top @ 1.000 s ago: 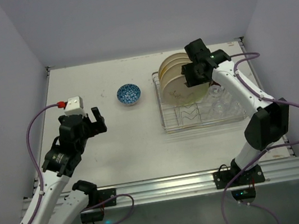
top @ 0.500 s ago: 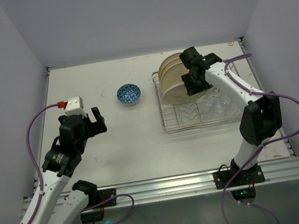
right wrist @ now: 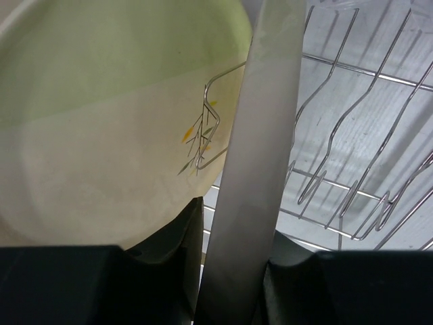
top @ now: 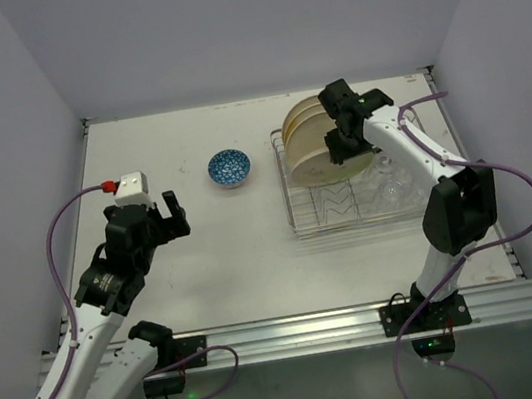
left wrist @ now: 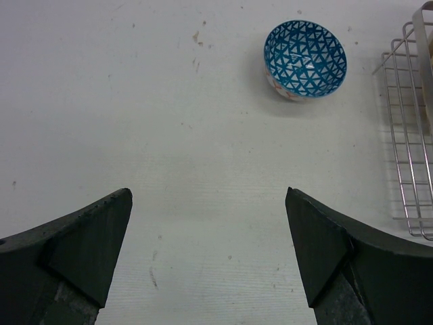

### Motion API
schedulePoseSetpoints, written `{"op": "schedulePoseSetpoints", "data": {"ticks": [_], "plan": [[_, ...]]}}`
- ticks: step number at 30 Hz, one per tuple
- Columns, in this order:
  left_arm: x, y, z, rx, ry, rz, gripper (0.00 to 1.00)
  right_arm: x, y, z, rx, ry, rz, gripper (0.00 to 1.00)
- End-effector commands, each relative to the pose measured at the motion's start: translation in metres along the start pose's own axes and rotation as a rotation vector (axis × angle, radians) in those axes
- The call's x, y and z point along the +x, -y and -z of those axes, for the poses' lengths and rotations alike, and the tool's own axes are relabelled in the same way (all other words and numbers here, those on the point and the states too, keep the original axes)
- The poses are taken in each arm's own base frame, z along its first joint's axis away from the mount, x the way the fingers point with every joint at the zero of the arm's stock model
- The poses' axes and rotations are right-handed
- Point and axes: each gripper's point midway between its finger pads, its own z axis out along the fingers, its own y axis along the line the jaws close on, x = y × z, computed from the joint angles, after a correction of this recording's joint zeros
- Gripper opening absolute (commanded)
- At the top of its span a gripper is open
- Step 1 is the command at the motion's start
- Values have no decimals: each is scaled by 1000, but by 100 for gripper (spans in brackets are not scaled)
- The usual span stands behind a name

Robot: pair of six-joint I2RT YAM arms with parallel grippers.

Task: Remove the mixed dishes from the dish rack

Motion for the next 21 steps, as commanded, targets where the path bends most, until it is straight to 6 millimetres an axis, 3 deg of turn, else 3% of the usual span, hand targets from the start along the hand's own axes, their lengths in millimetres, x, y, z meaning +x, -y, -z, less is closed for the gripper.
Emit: {"op": "schedulePoseSetpoints", "data": {"ticks": [1,6,21], "plan": [[-6,0,2,-8,26,24,100,-14,22,9,76,67,89,20],[-7,0,2,-7,29,25,100,-16,12,21,50,62,84,1],[-9,1,4,-1,37,28,100,-15,-27,58,-118,31,52,0]]}}
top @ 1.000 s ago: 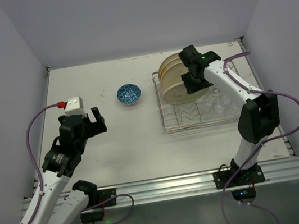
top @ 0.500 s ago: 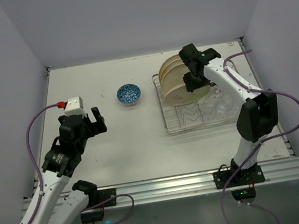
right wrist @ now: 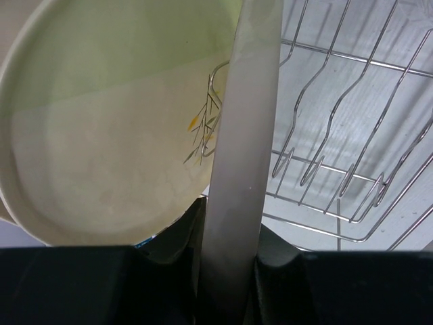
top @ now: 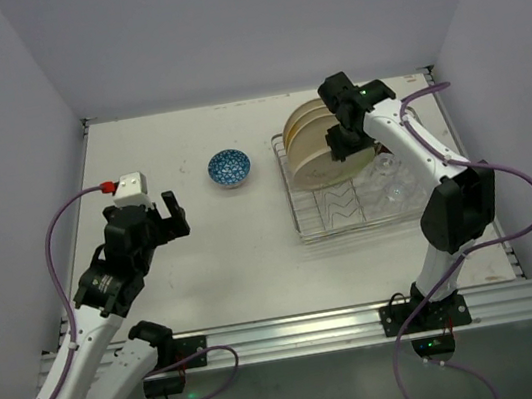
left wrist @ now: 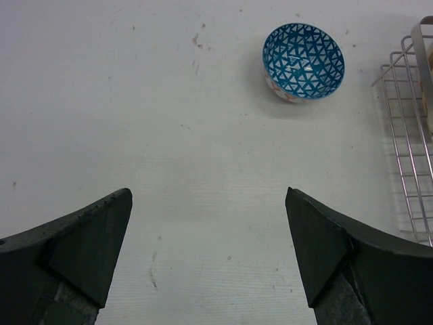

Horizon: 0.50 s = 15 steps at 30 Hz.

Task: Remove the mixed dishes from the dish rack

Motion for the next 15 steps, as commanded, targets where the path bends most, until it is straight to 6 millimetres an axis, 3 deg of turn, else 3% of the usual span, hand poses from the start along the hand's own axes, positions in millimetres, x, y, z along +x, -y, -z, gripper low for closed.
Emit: {"op": "schedulePoseSetpoints", "data": {"ticks": [1,6,15], "plan": [[-7,0,2,-6,29,24,100,-12,-27,39,-151,32,8,0],[-7,0,3,-5,31,25,100,-11,-31,48,-183,18,7,0],[-9,-1,5,-7,40,31,100,-9,-47,86,-379,-7,23,0]]}}
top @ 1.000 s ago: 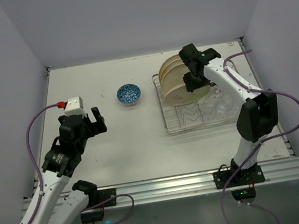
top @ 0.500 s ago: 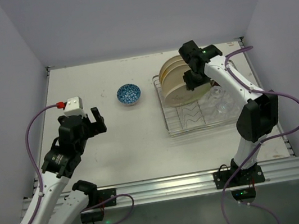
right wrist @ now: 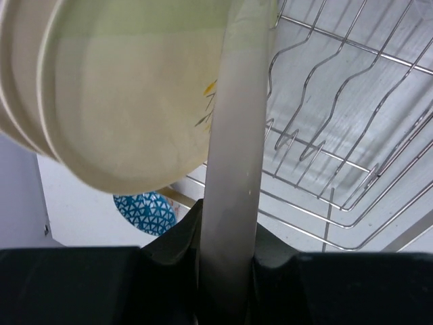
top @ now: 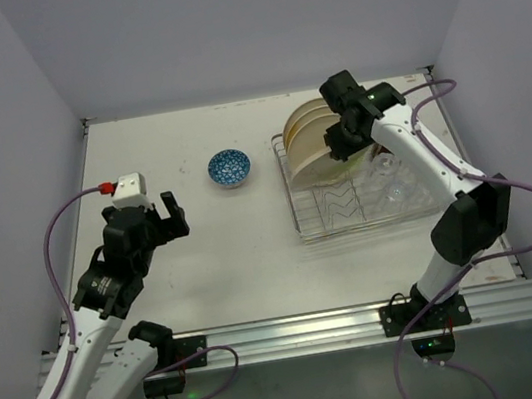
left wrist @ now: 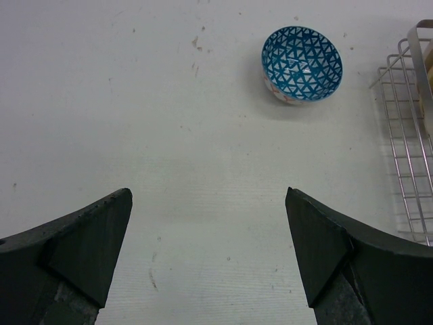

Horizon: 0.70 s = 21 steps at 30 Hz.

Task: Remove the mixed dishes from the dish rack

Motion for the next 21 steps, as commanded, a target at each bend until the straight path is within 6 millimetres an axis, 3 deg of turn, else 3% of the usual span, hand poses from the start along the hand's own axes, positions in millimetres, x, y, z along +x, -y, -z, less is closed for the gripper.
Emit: {"op": "schedulePoseSetpoints", "data": {"ticks": [1,12,21], "plan": [[-7,-1,3,-10,33,28,100,-15,-50,59,-310,22,-33,0],[-7,0,3,-7,32,29,100,-7,-59,83,-427,-4,90,0],[-7,0,3,-9,31,28,100,-3,-61,139,-623,23,259,0]]}}
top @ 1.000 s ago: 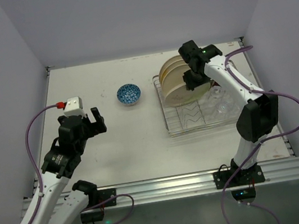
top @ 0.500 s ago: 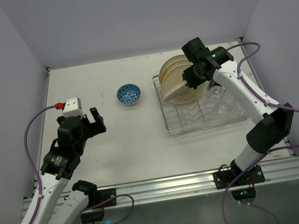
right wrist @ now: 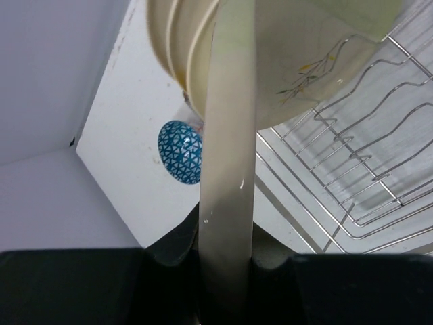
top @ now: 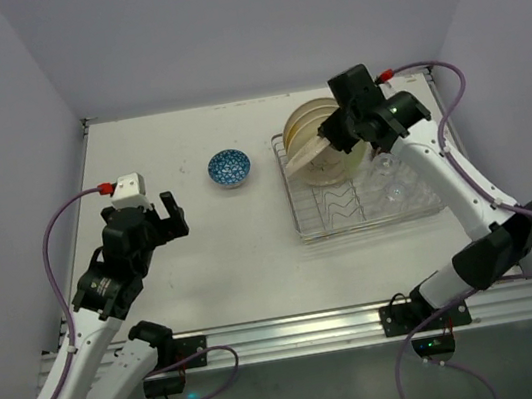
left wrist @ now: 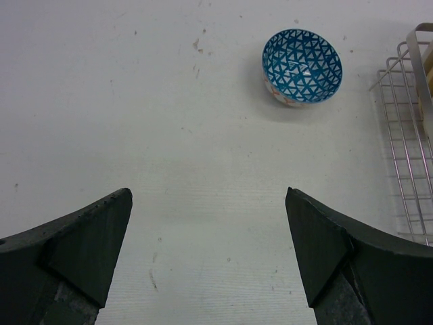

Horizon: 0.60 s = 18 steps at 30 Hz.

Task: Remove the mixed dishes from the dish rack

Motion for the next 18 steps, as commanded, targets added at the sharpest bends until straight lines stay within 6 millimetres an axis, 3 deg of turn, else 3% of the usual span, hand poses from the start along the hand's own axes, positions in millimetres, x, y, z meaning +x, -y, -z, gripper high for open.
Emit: {"op": "schedulePoseSetpoints", "data": {"ticks": [1,8,14,18], "plan": [[-5,1,1,-7,19,24,100,-20,-52,58,-290,71,57,0],[-6,1,1,-6,21,23,100,-17,-50,86,-374,99,238,0],[-9,-1,2,-17,28,25,100,4,-71,114,-579,95,598,0],[-14,-2,2,-30,37,33,100,2,-77,131,-643,265,817,0]]}}
